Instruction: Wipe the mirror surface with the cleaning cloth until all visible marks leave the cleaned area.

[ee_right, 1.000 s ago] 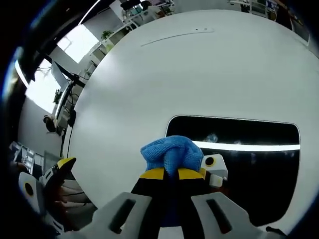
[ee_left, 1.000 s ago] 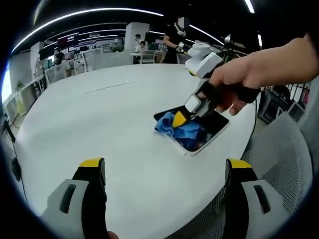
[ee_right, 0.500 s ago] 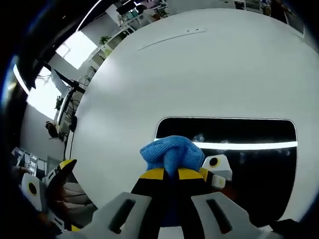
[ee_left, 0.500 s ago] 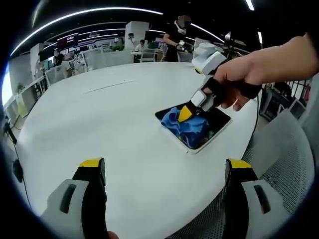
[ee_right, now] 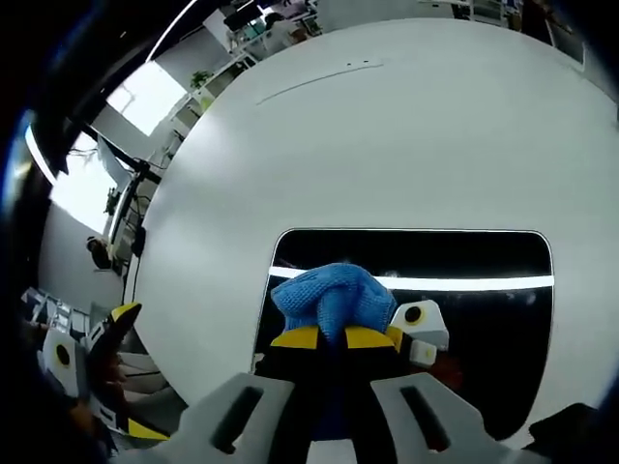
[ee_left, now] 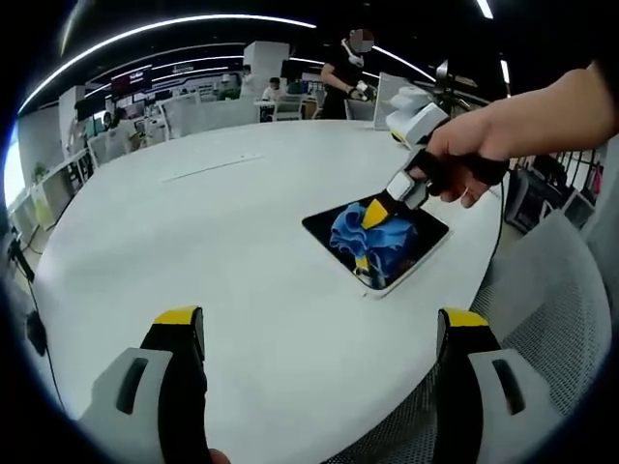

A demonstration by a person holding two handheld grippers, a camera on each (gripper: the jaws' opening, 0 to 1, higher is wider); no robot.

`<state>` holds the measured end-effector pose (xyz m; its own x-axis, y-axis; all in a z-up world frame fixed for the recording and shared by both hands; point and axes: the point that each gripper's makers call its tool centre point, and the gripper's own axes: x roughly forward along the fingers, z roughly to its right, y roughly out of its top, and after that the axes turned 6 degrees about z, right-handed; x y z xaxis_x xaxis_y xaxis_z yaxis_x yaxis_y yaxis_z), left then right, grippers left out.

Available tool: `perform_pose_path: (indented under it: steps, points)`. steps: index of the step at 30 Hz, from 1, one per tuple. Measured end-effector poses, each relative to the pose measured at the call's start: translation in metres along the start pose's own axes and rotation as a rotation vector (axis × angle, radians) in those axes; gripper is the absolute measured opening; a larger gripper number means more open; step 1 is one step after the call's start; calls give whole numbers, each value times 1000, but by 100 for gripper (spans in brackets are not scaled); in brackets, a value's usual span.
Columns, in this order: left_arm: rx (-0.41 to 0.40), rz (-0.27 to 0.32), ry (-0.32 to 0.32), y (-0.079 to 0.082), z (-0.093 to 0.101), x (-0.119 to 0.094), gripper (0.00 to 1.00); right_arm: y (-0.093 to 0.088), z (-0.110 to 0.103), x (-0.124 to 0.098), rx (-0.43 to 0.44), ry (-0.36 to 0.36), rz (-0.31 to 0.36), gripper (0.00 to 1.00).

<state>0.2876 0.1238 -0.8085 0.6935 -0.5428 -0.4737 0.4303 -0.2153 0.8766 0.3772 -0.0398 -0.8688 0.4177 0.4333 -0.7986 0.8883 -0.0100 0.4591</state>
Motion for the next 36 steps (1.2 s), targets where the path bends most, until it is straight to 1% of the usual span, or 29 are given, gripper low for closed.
perform_pose_path:
  steps: [2, 6, 7, 13, 18, 22, 31, 36]
  points:
    - [-1, -2, -5, 0, 1, 0, 99, 0, 0, 0, 10, 25, 4, 2]
    - [0, 5, -10, 2, 2, 0, 99, 0, 0, -1, 15, 39, 1, 2]
    - [11, 1, -1, 1, 1, 0, 99, 0, 1, -3, 5, 33, -2, 2]
    - [-2, 7, -1, 3, 1, -2, 99, 2, 15, -7, -26, 16, -3, 2]
    - [-5, 1, -5, 1, 1, -1, 99, 2, 25, -12, 36, 10, 6, 1]
    - [-10, 3, -5, 2, 1, -1, 99, 2, 34, -17, 55, 4, 4, 1]
    - [-15, 5, -7, 2, 2, -2, 99, 3, 61, -27, 47, -39, 1, 1]
    - [-15, 15, -3, 4, 2, -3, 99, 2, 69, -32, 36, -47, -12, 1]
